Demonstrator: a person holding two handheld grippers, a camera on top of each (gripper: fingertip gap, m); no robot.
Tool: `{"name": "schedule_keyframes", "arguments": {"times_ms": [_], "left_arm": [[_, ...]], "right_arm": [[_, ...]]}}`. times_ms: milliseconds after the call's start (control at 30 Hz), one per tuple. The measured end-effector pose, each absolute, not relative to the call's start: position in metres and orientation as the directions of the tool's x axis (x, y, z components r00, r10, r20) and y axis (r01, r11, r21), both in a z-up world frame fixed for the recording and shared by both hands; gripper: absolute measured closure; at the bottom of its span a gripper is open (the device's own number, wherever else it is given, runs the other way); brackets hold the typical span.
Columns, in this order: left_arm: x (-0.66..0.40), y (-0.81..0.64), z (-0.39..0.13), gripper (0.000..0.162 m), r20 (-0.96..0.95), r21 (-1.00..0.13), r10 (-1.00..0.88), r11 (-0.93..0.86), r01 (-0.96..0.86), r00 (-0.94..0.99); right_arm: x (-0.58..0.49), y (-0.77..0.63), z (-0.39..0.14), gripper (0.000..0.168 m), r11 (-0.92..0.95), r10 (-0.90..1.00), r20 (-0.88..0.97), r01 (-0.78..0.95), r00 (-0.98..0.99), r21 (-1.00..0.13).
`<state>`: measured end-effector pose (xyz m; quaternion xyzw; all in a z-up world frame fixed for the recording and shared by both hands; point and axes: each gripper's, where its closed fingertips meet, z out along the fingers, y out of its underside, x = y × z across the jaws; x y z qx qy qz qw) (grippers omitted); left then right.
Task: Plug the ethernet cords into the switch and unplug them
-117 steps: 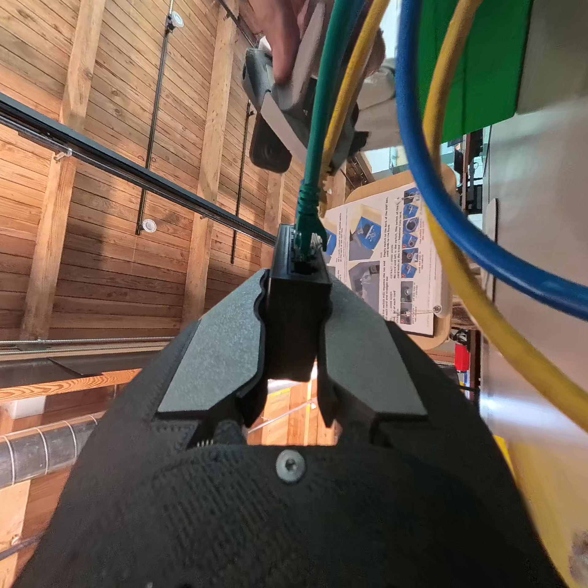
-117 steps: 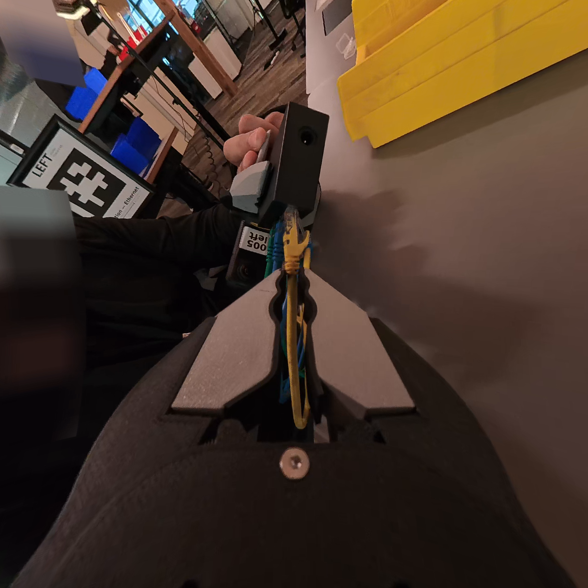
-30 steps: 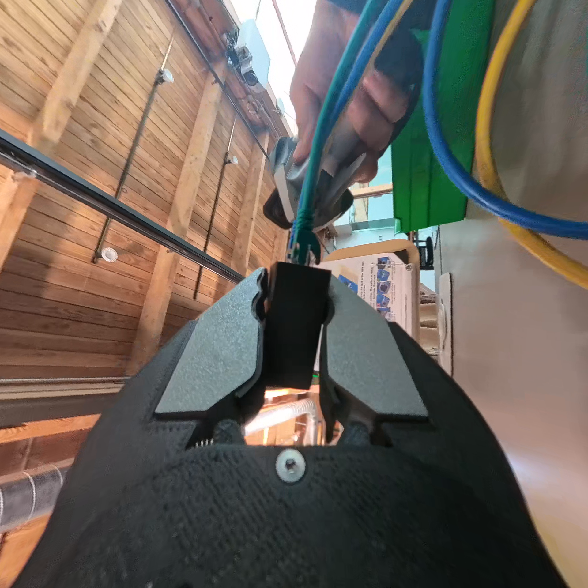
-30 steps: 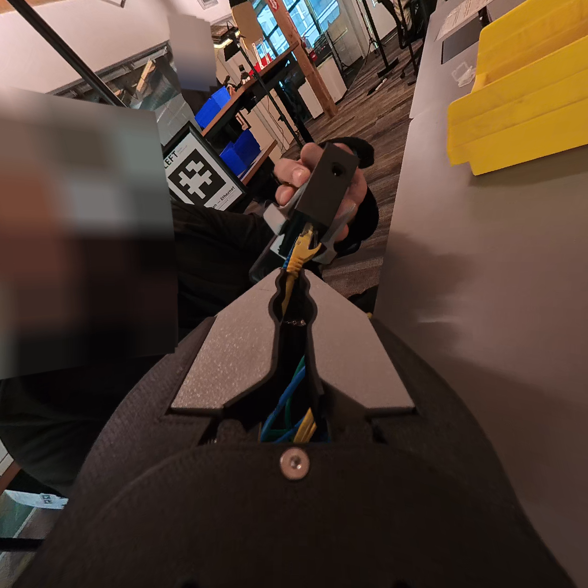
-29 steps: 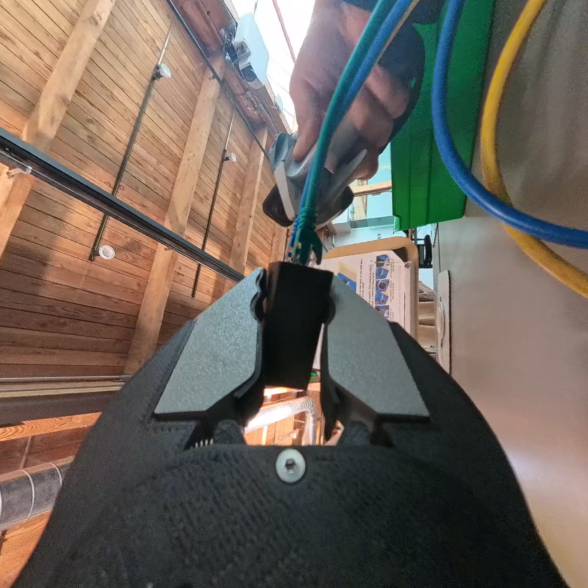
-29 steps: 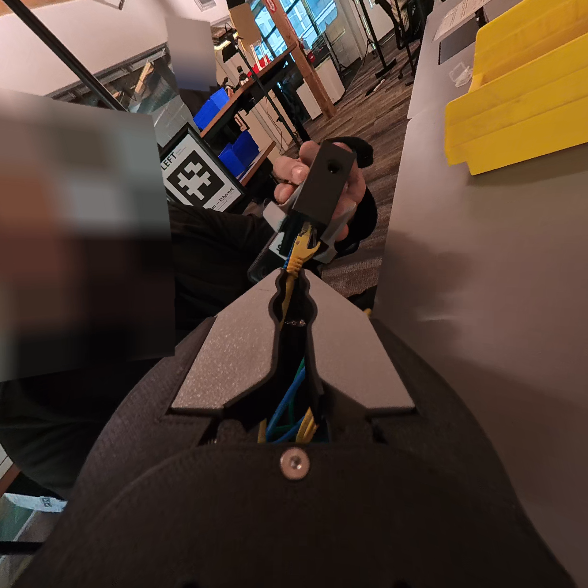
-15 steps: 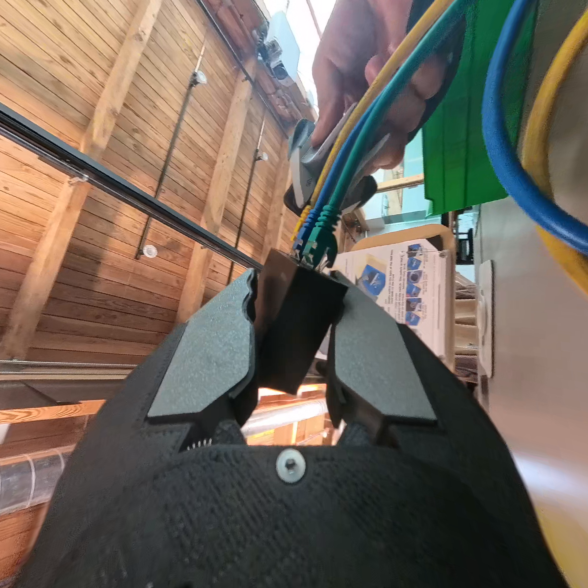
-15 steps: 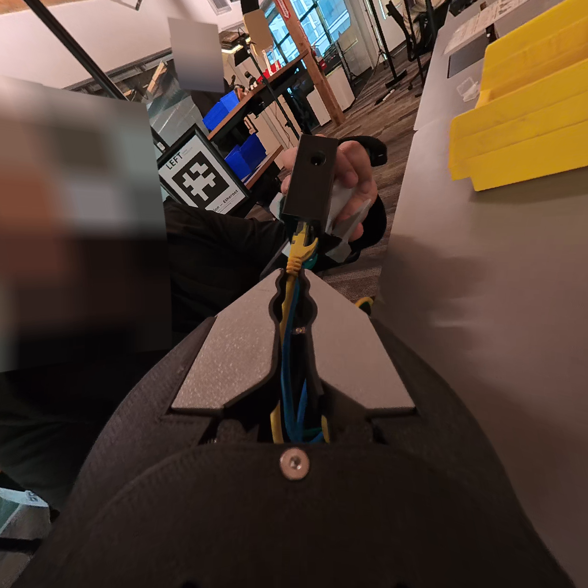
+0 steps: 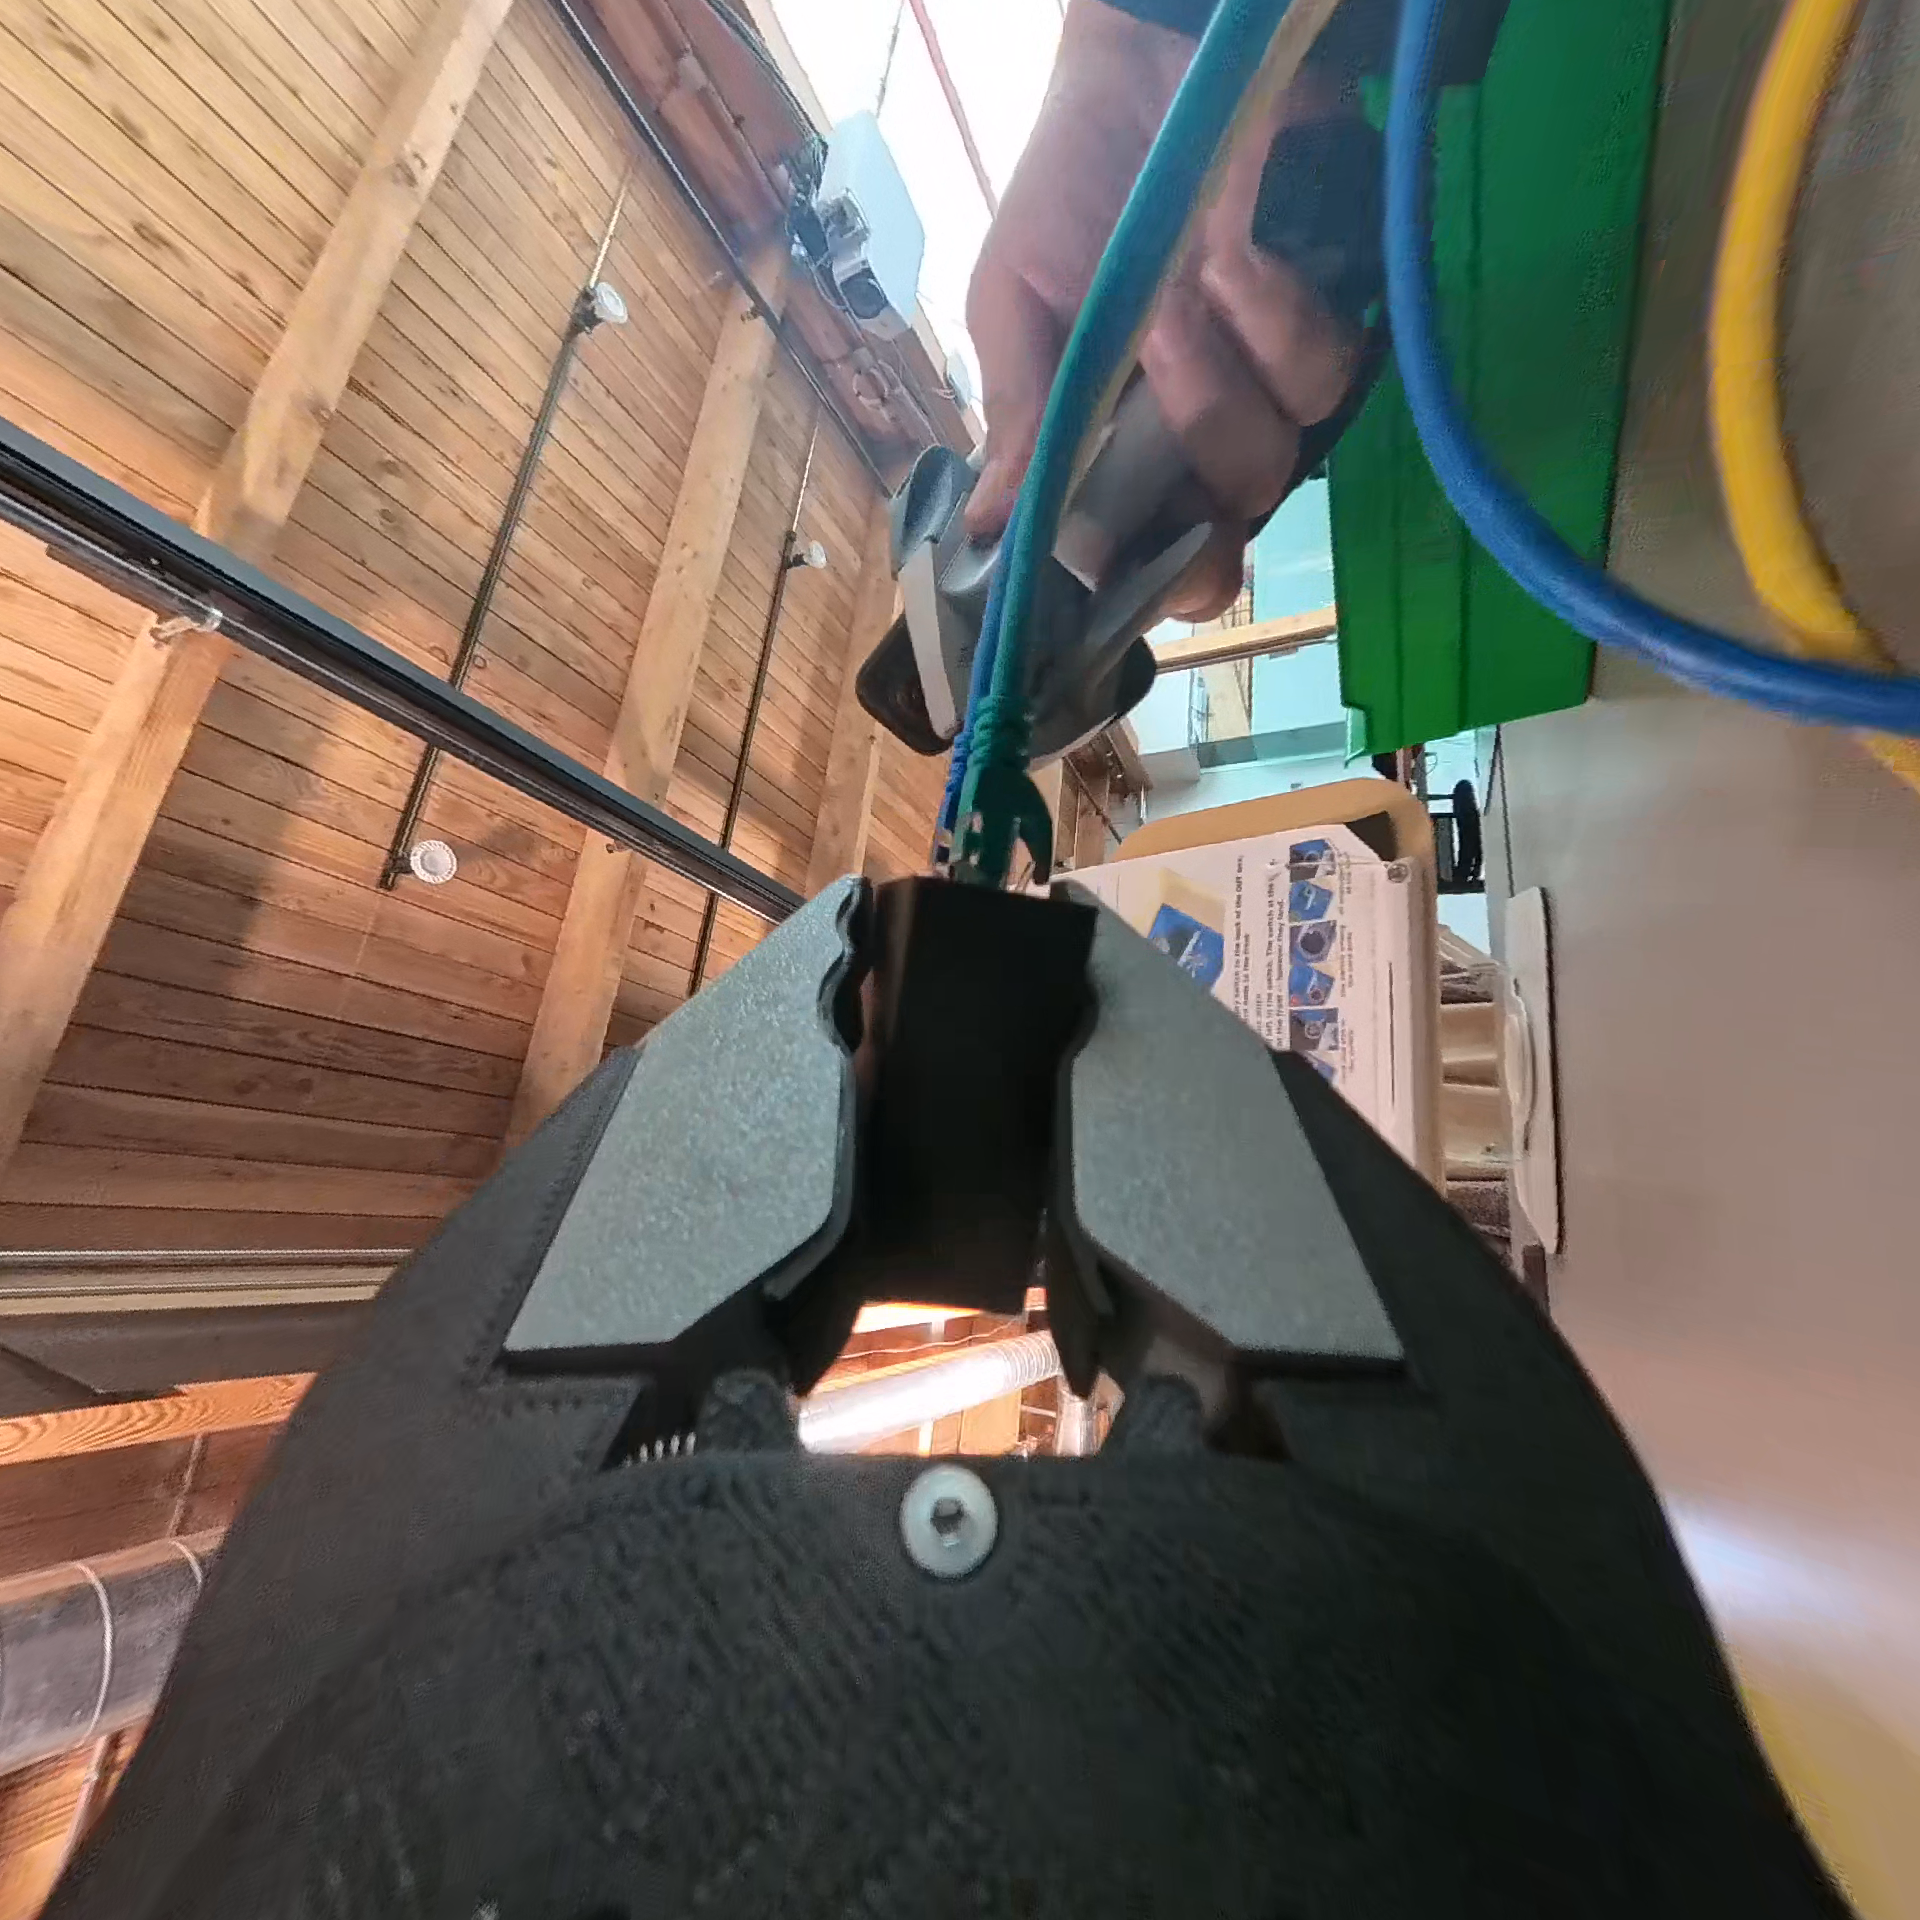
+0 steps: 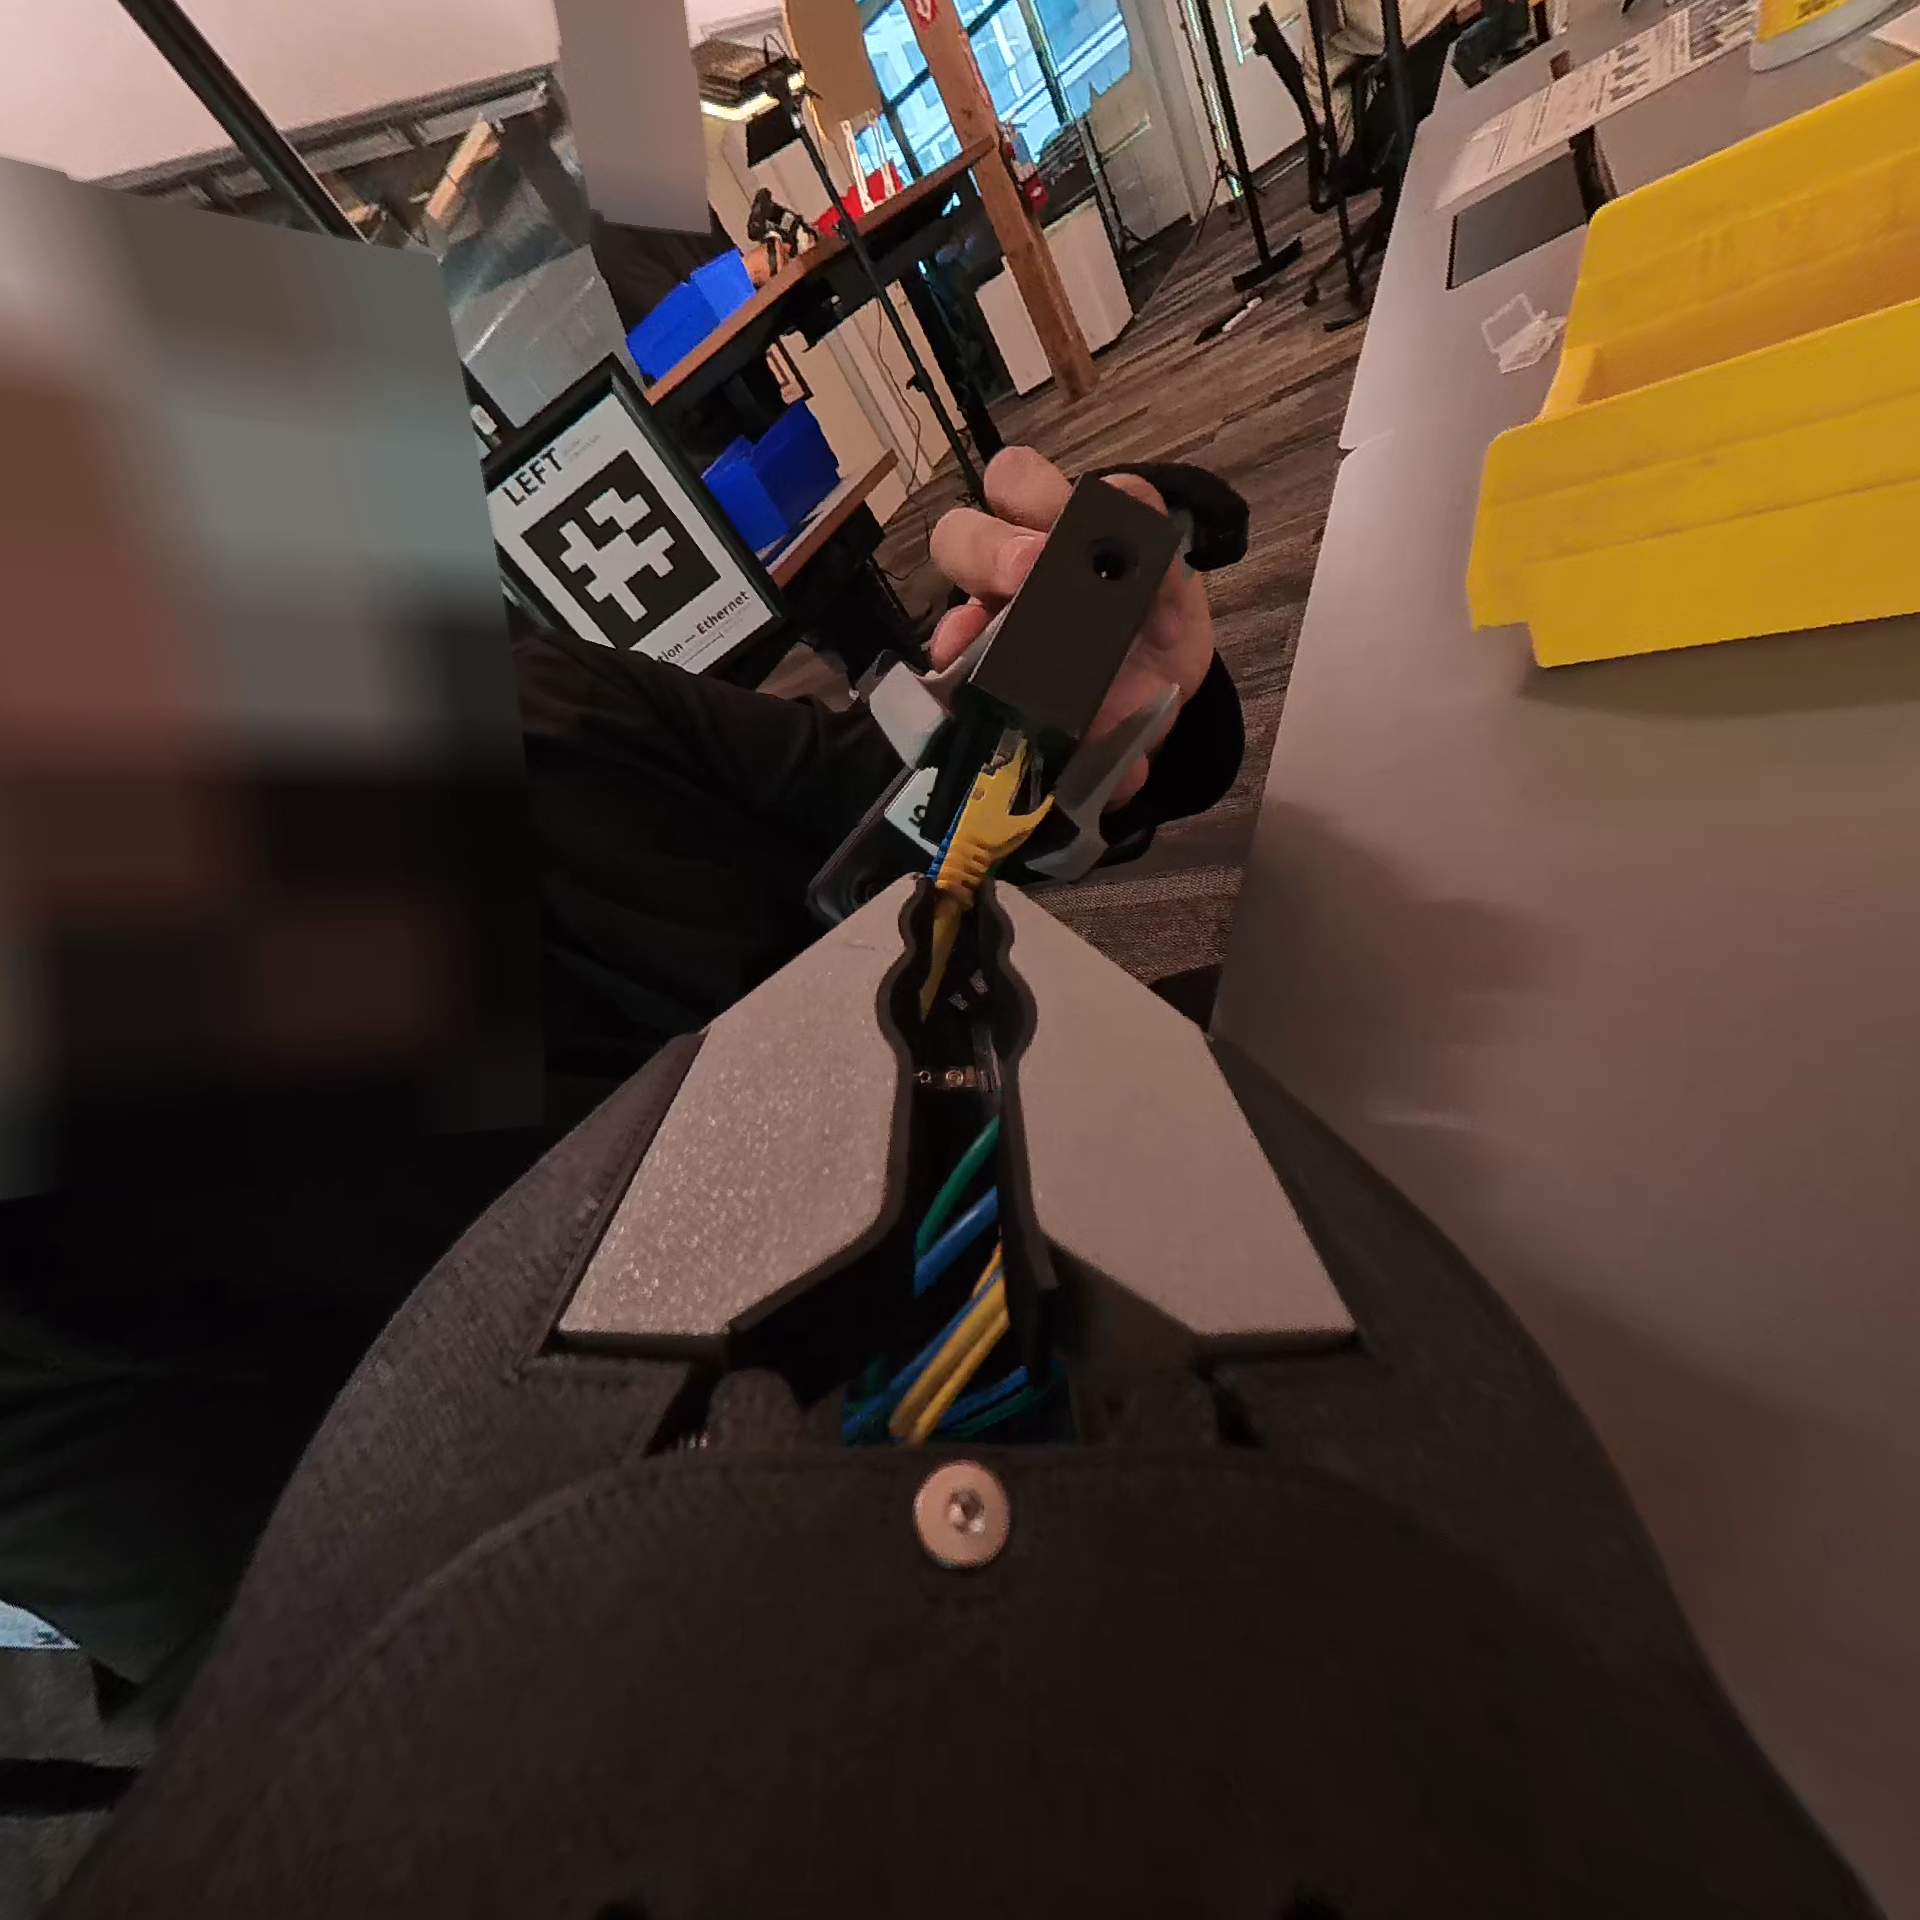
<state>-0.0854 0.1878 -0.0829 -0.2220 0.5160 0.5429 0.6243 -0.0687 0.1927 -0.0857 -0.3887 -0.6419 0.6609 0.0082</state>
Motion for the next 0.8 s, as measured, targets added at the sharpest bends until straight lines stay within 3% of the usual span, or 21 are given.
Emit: {"name": "schedule_keyframes", "arguments": {"times_ms": [200,367,433,567,800], "left_arm": [[-0.089,0.191,-0.084,0.129,-0.890,0.279,0.435,0.287,-0.916,-0.134],[-0.078,0.187,-0.083,0.130,-0.941,0.161,0.337,0.336,-0.928,-0.041],[-0.057,0.183,-0.100,0.132,-0.962,0.186,0.263,0.412,-0.892,-0.079],[-0.029,0.175,-0.103,0.134,-0.946,0.254,0.299,0.457,-0.852,-0.121],[-0.065,0.203,-0.111,0.135,-0.984,0.091,0.177,0.457,-0.885,-0.010]], "right_arm": [[-0.072,0.196,-0.088,0.164,-0.205,0.498,-0.530,0.501,-0.686,-0.841],[-0.067,0.194,-0.084,0.164,-0.257,0.400,-0.597,0.540,-0.696,-0.801],[-0.075,0.200,-0.091,0.164,-0.287,0.431,-0.627,0.560,-0.649,-0.777],[-0.064,0.195,-0.085,0.164,-0.262,0.367,-0.598,0.538,-0.713,-0.801],[-0.089,0.226,-0.098,0.164,-0.371,0.481,-0.641,0.524,-0.597,-0.767]]}}
